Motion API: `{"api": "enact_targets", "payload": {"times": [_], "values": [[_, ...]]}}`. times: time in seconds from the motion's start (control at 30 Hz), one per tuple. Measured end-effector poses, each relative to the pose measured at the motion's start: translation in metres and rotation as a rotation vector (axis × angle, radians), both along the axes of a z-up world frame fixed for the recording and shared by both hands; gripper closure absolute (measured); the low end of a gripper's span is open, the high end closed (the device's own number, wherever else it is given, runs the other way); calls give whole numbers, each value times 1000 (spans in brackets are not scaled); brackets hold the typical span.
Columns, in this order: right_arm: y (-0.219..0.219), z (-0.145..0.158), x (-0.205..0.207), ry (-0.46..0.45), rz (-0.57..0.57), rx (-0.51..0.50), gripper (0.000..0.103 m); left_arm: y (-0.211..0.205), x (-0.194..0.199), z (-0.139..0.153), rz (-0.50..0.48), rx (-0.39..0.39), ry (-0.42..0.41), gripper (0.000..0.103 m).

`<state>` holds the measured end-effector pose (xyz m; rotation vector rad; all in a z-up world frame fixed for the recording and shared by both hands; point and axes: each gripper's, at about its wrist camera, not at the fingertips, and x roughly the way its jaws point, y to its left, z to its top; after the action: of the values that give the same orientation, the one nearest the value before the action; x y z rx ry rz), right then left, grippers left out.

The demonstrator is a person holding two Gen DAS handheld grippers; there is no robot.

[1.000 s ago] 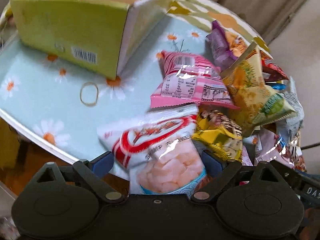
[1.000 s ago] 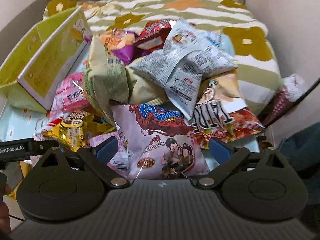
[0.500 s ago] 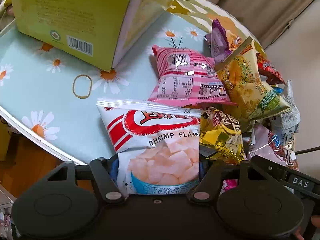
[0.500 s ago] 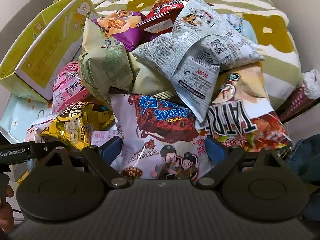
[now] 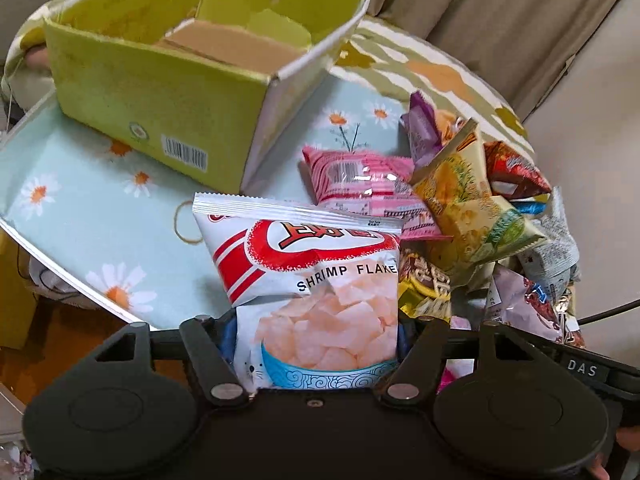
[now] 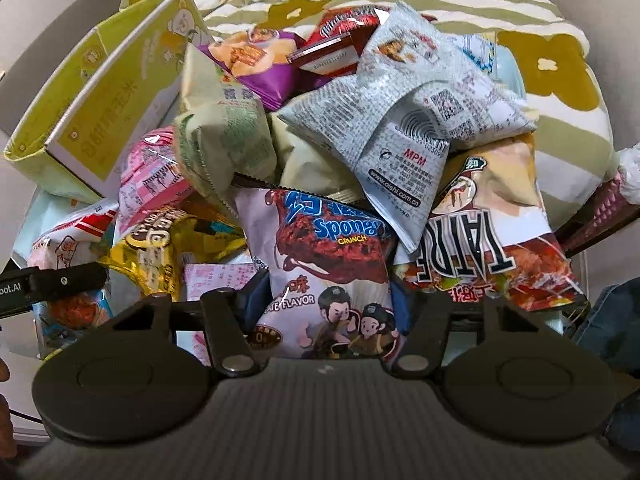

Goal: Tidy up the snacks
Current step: 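Carry both bags to the cardboard box and open both tools to drop them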

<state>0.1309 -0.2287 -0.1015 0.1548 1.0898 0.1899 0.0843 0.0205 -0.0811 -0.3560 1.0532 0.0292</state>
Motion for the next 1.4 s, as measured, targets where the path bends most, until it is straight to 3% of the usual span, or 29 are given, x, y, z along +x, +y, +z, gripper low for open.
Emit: {"api": "enact_targets", "payload": {"times": [0.33,0.7,0.9,1.1,1.4], "values": [[7,50,-18,-113,-4,40,29,7,-5,48,15,52,-122,32],[33,107,-5,-237,32,60,29,45,17,101,27,100,-250,32],[81,132,17,-308,63,60,29,88,57,119,4,124,-304,32],[147,153,60,-363,46,39,29,138,112,128,-61,132,-310,32],[239,143,150,-338,-9,23,29,191,220,99,-209,138,-246,31]]}}
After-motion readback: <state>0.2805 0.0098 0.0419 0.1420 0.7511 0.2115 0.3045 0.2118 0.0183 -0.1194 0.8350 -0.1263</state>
